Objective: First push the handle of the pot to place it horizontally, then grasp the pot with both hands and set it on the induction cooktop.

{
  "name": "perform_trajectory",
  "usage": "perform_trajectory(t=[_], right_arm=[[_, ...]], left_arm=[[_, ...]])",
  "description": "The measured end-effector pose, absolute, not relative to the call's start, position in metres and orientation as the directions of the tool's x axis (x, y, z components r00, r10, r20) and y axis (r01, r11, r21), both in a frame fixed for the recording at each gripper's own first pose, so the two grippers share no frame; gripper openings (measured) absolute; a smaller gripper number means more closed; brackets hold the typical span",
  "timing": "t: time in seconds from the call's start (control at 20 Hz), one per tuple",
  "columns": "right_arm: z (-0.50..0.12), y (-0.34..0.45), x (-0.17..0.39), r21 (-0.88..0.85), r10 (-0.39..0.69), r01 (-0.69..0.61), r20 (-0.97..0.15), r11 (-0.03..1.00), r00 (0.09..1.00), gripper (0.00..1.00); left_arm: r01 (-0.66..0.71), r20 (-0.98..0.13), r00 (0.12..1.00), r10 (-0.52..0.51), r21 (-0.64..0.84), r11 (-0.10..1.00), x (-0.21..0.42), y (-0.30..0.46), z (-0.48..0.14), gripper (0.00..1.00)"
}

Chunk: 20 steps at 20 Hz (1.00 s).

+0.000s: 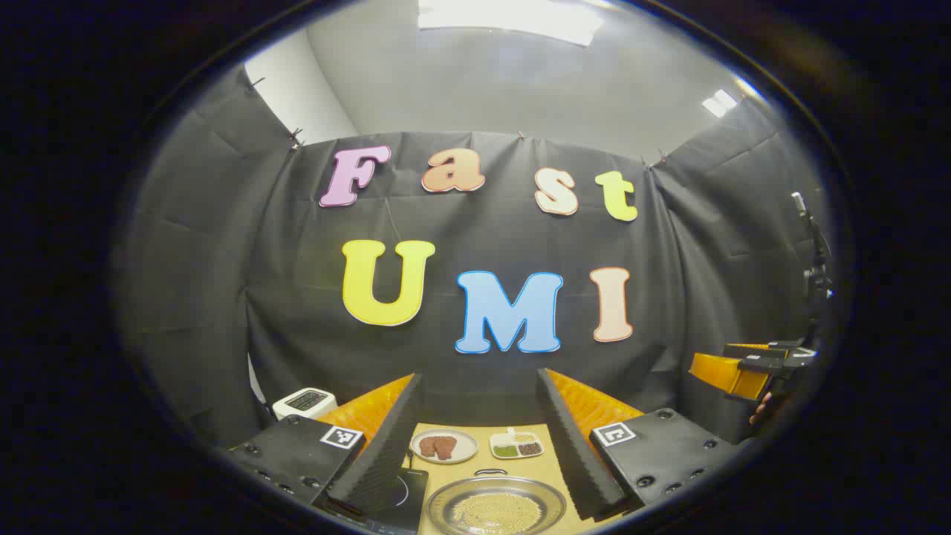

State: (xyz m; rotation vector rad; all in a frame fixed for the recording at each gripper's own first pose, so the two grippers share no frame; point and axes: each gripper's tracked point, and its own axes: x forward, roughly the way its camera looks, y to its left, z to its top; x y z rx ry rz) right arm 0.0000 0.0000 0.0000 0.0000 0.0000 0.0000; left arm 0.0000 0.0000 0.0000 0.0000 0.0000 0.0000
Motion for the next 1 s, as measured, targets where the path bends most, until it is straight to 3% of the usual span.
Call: perform_trajectory(t=[0.55,0.8,0.9,1.0], right_arm=[[-0.008,0.022,0.002,-0.011,-0.048,0.048,-0.008,0.999,0.999,0.98],[-0.018,0.034,0.006,-0.026,-0.034,0.033,-0.035,0.999,0.999,0.98],[-0.027,0.041,0.009,-0.029,-0.022,0.02,-0.055,0.999,0.998,0.98],[-0.038,0.048,0.012,-0.028,-0.007,0.004,-0.085,1.0,0.996,0.98]], left_arm=[[0.045,-0.02,0.999,-0.045,-0.002,0.999,0.008,0.025,0.001,0.97],[0.048,-0.037,0.998,-0.048,-0.011,0.999,0.01,0.031,-0.006,0.99],[0.048,-0.042,0.998,-0.048,-0.007,0.999,0.012,0.035,-0.008,0.95],[0.05,-0.051,0.997,-0.05,0.002,0.999,0.012,0.036,-0.011,0.99]])
